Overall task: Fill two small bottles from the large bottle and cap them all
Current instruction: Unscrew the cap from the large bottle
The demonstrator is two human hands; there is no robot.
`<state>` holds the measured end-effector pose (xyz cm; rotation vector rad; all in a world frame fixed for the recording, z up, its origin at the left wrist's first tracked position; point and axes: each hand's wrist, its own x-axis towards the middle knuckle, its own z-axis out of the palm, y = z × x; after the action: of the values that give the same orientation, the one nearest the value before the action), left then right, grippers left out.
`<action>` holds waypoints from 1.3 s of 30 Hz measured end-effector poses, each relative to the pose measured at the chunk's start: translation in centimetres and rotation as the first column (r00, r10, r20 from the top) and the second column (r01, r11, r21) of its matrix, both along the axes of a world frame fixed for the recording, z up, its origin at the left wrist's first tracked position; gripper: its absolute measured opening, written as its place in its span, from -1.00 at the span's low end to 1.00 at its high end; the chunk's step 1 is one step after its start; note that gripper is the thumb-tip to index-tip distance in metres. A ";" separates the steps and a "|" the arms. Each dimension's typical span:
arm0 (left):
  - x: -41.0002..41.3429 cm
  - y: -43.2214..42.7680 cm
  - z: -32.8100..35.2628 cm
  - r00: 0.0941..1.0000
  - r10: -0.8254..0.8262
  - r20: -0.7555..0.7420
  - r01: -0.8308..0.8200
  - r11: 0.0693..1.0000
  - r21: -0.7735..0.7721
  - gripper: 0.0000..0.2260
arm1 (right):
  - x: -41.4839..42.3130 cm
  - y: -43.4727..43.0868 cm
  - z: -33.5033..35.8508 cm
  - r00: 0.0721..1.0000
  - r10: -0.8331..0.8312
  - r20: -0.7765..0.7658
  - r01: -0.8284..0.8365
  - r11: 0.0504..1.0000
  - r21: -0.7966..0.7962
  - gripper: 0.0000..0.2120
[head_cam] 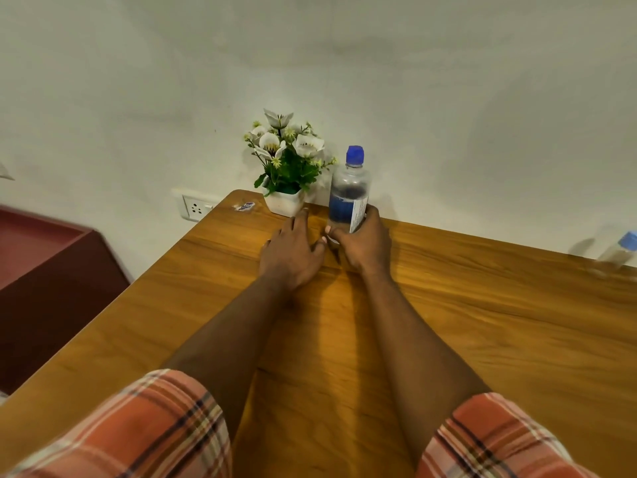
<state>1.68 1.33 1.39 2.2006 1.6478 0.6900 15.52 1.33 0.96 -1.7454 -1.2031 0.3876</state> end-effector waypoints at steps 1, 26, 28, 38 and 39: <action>-0.1 -0.6 0.2 1.000 -0.003 -0.005 0.003 1.000 -0.001 -0.38 | -0.2 -0.7 0.0 1.000 0.007 -0.009 -0.007 1.000 0.003 -0.28; -6.1 -21.7 0.1 0.993 -0.014 0.121 0.017 1.000 -0.022 -0.40 | -6.8 -23.8 0.1 0.998 0.065 -0.012 -0.064 0.998 0.008 -0.29; -6.4 -22.9 -0.1 0.991 -0.017 0.133 0.019 1.000 -0.012 -0.41 | -7.0 -25.0 0.0 0.998 0.065 -0.008 -0.065 0.998 0.010 -0.29; -7.5 -26.0 0.4 0.983 -0.048 0.178 0.053 0.998 -0.022 -0.36 | -6.9 -28.1 0.9 0.958 0.268 -0.101 -0.274 0.961 -0.046 -0.18; -7.5 -26.0 0.6 0.980 -0.050 0.190 0.055 0.998 -0.019 -0.36 | -6.5 -28.3 1.4 0.940 0.315 -0.129 -0.326 0.942 -0.081 -0.10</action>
<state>-5.84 -24.64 1.98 2.0821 1.4905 0.8323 9.05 -26.93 2.34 -1.5871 -1.4078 0.7451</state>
